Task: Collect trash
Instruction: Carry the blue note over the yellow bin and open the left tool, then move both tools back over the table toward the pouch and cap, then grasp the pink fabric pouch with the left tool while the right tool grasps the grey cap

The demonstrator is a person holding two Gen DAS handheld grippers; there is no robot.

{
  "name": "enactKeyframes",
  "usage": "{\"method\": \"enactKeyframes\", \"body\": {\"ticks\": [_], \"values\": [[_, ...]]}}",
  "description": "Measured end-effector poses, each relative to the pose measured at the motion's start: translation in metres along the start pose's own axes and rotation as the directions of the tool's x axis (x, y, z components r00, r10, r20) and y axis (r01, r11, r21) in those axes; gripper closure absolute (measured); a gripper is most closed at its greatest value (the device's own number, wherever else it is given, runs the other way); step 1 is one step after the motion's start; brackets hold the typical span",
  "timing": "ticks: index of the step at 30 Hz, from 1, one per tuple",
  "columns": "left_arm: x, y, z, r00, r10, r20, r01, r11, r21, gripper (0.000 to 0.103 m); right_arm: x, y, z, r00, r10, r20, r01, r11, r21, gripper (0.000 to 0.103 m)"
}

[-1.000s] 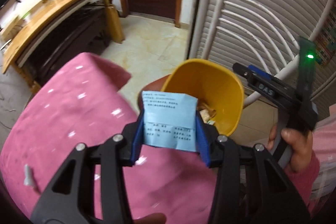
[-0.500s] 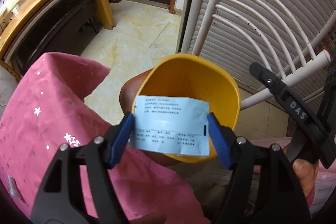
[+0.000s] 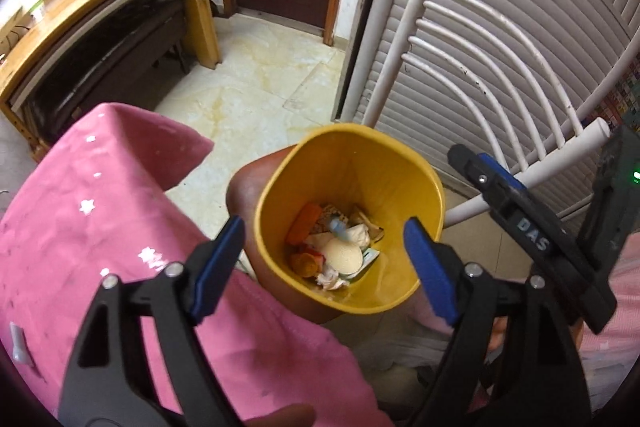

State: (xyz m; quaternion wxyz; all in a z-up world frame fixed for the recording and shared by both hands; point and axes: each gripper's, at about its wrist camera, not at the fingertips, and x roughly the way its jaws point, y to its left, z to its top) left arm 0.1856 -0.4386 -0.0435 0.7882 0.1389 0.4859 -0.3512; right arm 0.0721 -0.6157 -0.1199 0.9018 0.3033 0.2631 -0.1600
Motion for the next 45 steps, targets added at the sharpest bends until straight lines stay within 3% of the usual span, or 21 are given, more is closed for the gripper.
{"method": "enactKeyframes", "body": {"ticks": [2, 10, 15, 18, 28, 38, 43, 45], "values": [[-0.011, 0.009, -0.006, 1.0, 0.0, 0.015, 0.0, 1.0, -0.012, 0.02, 0.001, 0.008, -0.002, 1.0, 0.01, -0.003, -0.01, 1.0, -0.023, 0.052], [-0.067, 0.066, -0.046, 0.996, 0.039, 0.081, -0.03, 0.994, -0.11, 0.016, -0.001, 0.062, -0.018, 0.996, 0.084, -0.031, -0.087, 0.985, -0.146, 0.052], [-0.104, 0.112, -0.079, 0.988, 0.108, 0.109, -0.09, 0.983, -0.16, 0.01, -0.005, 0.107, -0.031, 0.987, 0.152, -0.058, -0.161, 0.956, -0.244, 0.046], [-0.122, 0.139, -0.097, 0.983, 0.149, 0.109, -0.126, 0.974, -0.191, 0.01, -0.005, 0.13, -0.039, 0.98, 0.18, -0.081, -0.196, 0.937, -0.289, 0.04], [-0.159, 0.22, -0.162, 0.973, 0.225, 0.048, -0.196, 0.92, -0.34, 0.009, 0.005, 0.201, -0.066, 0.949, 0.25, -0.191, -0.309, 0.859, -0.408, 0.034], [-0.149, 0.241, -0.205, 0.978, 0.206, -0.007, -0.194, 0.91, -0.365, 0.009, 0.007, 0.25, -0.08, 0.925, 0.287, -0.249, -0.375, 0.799, -0.47, 0.03], [-0.148, 0.24, -0.219, 0.978, 0.209, -0.007, -0.197, 0.909, -0.367, 0.009, 0.008, 0.28, -0.09, 0.911, 0.299, -0.283, -0.408, 0.744, -0.528, 0.026], [-0.147, 0.239, -0.223, 0.978, 0.21, -0.002, -0.195, 0.908, -0.371, 0.014, 0.01, 0.291, -0.095, 0.903, 0.302, -0.305, -0.426, 0.72, -0.548, 0.025]]}}
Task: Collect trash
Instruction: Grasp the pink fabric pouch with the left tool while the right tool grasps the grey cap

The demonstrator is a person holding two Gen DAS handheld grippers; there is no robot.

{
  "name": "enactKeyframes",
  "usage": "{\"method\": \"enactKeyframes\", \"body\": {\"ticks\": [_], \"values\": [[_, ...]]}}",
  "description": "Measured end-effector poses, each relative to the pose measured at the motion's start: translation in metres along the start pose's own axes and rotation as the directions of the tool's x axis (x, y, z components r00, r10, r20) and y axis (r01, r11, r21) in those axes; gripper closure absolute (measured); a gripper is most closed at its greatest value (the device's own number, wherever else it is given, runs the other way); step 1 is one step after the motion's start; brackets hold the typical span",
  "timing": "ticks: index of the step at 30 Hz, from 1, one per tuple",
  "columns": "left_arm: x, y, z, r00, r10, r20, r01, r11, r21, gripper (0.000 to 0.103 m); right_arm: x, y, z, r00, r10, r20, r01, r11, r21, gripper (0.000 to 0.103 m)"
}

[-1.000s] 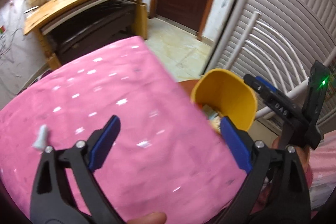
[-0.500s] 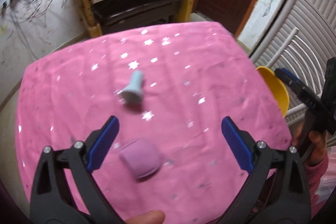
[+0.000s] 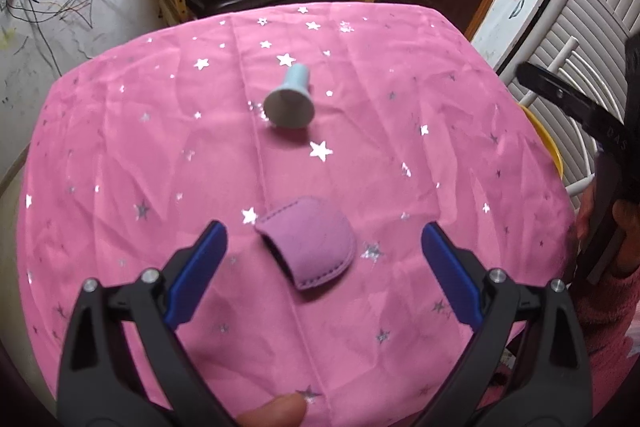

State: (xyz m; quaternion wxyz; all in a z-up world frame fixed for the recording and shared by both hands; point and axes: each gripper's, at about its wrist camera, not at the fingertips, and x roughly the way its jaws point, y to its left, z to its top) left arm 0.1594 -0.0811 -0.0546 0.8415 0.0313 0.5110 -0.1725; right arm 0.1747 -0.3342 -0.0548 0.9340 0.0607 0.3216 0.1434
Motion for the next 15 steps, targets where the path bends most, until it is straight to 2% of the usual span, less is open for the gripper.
{"method": "enactKeyframes", "body": {"ticks": [1, 4, 6, 8, 10, 15], "values": [[0.002, 0.0, -0.002, 1.0, -0.001, -0.005, 0.001, 1.0, -0.002, 0.021, 0.005, 0.007, 0.002, 1.0, 0.012, -0.013, -0.012, 1.0, -0.023, 0.024], [0.008, -0.002, -0.006, 1.0, -0.005, -0.01, 0.005, 1.0, -0.005, 0.034, 0.017, 0.03, 0.006, 0.998, 0.037, -0.048, -0.041, 0.995, -0.095, 0.023], [0.008, -0.003, -0.006, 1.0, 0.009, 0.009, -0.009, 1.0, 0.003, 0.037, 0.026, 0.045, 0.009, 0.995, 0.069, -0.073, -0.079, 0.987, -0.14, 0.023], [0.008, -0.004, -0.006, 0.999, 0.027, 0.03, -0.027, 1.0, 0.004, 0.051, 0.036, 0.059, 0.011, 0.992, 0.082, -0.098, -0.099, 0.978, -0.181, 0.023], [0.007, -0.002, -0.007, 0.998, 0.038, 0.041, -0.038, 0.999, -0.002, 0.06, 0.044, 0.07, 0.014, 0.988, 0.097, -0.116, -0.121, 0.97, -0.213, 0.023], [0.003, 0.006, -0.01, 0.998, 0.036, 0.059, -0.035, 0.999, -0.01, 0.061, 0.066, 0.094, 0.02, 0.978, 0.132, -0.164, -0.172, 0.949, -0.265, 0.023]]}}
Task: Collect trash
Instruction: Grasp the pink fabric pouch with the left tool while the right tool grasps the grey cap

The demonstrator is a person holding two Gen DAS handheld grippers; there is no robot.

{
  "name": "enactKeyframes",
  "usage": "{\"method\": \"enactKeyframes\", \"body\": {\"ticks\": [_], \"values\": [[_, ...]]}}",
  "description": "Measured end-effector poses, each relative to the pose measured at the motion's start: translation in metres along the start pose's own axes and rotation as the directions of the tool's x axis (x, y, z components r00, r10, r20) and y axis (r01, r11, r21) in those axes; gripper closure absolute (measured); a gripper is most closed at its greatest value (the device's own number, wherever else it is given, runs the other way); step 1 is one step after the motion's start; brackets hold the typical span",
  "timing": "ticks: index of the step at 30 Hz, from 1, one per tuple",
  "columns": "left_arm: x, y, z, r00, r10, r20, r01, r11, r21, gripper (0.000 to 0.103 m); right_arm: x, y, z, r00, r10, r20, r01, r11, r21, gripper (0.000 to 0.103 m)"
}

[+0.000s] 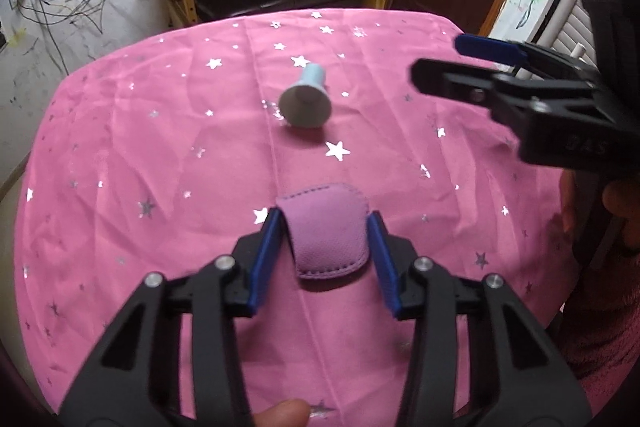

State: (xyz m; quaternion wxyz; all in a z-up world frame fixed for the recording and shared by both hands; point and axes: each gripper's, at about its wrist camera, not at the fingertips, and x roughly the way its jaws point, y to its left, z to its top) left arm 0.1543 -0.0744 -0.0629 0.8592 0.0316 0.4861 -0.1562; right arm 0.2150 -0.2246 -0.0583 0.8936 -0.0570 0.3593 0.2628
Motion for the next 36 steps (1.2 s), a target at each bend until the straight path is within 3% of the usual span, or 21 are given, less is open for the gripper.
{"method": "enactKeyframes", "body": {"ticks": [9, 19, 20, 22, 25, 31, 36], "values": [[-0.014, 0.032, -0.005, 1.0, 0.003, 0.024, -0.001, 0.998, -0.068, 0.061, 0.052, 0.037, 0.024, 0.99, 0.094, -0.106, -0.107, 0.987, -0.119, 0.023], [-0.016, 0.053, -0.007, 0.999, -0.002, 0.038, 0.006, 0.994, -0.111, 0.061, 0.089, 0.046, 0.034, 0.981, 0.102, -0.165, -0.123, 0.984, -0.128, 0.024], [-0.016, 0.053, -0.007, 0.999, -0.003, 0.038, 0.007, 0.994, -0.114, 0.061, 0.091, 0.046, 0.034, 0.981, 0.098, -0.169, -0.121, 0.984, -0.128, 0.025], [-0.016, 0.055, -0.006, 0.999, -0.004, 0.038, 0.009, 0.993, -0.119, 0.061, 0.094, 0.046, 0.033, 0.979, 0.101, -0.177, -0.124, 0.984, -0.126, 0.04], [-0.017, 0.055, -0.007, 0.999, -0.004, 0.038, 0.009, 0.992, -0.125, 0.061, 0.094, 0.045, 0.031, 0.978, 0.106, -0.18, -0.129, 0.984, -0.123, 0.055], [-0.018, 0.058, -0.005, 0.999, 0.014, 0.044, -0.008, 0.991, -0.13, 0.061, 0.086, 0.04, 0.03, 0.982, 0.104, -0.155, -0.119, 0.989, -0.09, 0.056], [-0.023, 0.052, -0.004, 0.998, 0.044, 0.052, -0.037, 0.991, -0.129, 0.061, 0.06, 0.03, 0.032, 0.991, 0.106, -0.08, -0.11, 0.993, -0.049, 0.056]]}}
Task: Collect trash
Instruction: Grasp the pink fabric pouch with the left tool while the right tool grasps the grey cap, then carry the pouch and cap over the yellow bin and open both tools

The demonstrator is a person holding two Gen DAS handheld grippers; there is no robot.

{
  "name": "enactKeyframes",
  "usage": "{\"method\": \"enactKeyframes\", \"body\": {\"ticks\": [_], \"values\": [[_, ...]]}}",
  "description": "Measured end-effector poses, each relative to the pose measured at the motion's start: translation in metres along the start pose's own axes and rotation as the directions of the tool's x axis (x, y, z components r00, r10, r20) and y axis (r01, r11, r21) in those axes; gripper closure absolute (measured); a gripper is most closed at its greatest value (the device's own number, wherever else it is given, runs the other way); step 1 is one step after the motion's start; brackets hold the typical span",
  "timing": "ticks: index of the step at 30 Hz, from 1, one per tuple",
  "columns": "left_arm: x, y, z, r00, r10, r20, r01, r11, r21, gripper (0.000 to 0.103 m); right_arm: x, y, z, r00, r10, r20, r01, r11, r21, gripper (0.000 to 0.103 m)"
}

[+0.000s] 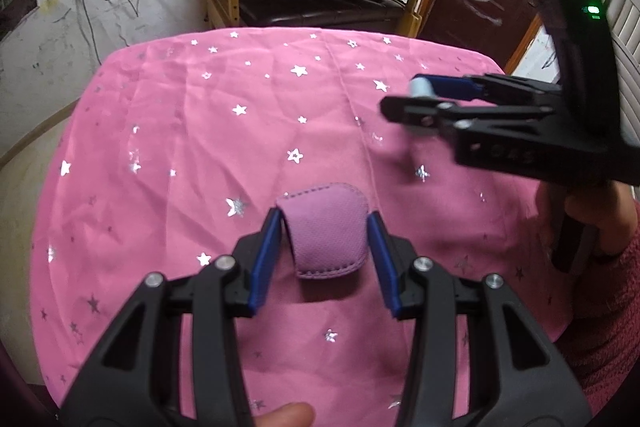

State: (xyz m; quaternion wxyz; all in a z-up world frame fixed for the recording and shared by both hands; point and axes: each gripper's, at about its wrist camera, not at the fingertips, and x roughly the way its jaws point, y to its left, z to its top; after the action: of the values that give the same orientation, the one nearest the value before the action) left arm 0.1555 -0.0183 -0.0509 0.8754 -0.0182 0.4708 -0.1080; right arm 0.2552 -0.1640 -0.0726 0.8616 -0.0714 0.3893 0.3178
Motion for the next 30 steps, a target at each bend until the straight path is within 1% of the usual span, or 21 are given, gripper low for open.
{"method": "enactKeyframes", "body": {"ticks": [5, 9, 13, 17, 20, 22, 24, 25, 27, 28, 30], "values": [[-0.003, -0.012, 0.004, 0.999, 0.029, 0.018, -0.029, 0.999, 0.03, 0.061, -0.037, -0.015, -0.008, 0.997, -0.008, 0.078, 0.003, 0.998, 0.068, 0.056], [-0.003, -0.027, 0.007, 0.999, 0.036, 0.025, -0.038, 0.998, 0.058, 0.061, -0.074, -0.035, -0.026, 0.989, -0.025, 0.145, 0.003, 0.989, 0.145, 0.056], [-0.001, -0.042, 0.011, 0.999, 0.032, 0.027, -0.034, 0.995, 0.092, 0.061, -0.113, -0.058, -0.053, 0.976, -0.08, 0.204, 0.033, 0.974, 0.224, 0.056], [0.001, -0.063, 0.016, 0.999, 0.026, 0.03, -0.03, 0.99, 0.134, 0.061, -0.145, -0.083, -0.084, 0.962, -0.146, 0.23, 0.07, 0.948, 0.311, 0.056], [0.003, -0.079, 0.016, 0.999, 0.016, 0.029, -0.021, 0.987, 0.159, 0.061, -0.162, -0.106, -0.109, 0.952, -0.202, 0.231, 0.102, 0.918, 0.384, 0.056], [0.006, -0.089, 0.017, 1.0, 0.01, 0.024, -0.014, 0.984, 0.178, 0.061, -0.174, -0.123, -0.128, 0.941, -0.252, 0.226, 0.132, 0.888, 0.442, 0.056], [0.008, -0.099, 0.019, 1.0, 0.004, 0.019, -0.008, 0.981, 0.196, 0.061, -0.185, -0.139, -0.146, 0.925, -0.314, 0.213, 0.178, 0.856, 0.486, 0.056], [0.009, -0.106, 0.02, 1.0, -0.003, 0.016, -0.001, 0.979, 0.205, 0.061, -0.191, -0.15, -0.157, 0.913, -0.359, 0.196, 0.215, 0.828, 0.517, 0.056], [0.008, -0.118, 0.019, 1.0, -0.013, 0.017, 0.009, 0.974, 0.227, 0.061, -0.197, -0.165, -0.174, 0.898, -0.404, 0.175, 0.249, 0.794, 0.555, 0.056], [0.009, -0.126, 0.02, 1.0, -0.017, 0.016, 0.012, 0.971, 0.241, 0.061, -0.203, -0.175, -0.185, 0.886, -0.437, 0.157, 0.274, 0.764, 0.584, 0.056], [0.009, -0.138, 0.02, 1.0, -0.025, 0.013, 0.021, 0.964, 0.266, 0.061, -0.206, -0.186, -0.198, 0.873, -0.468, 0.137, 0.297, 0.732, 0.613, 0.056]]}}
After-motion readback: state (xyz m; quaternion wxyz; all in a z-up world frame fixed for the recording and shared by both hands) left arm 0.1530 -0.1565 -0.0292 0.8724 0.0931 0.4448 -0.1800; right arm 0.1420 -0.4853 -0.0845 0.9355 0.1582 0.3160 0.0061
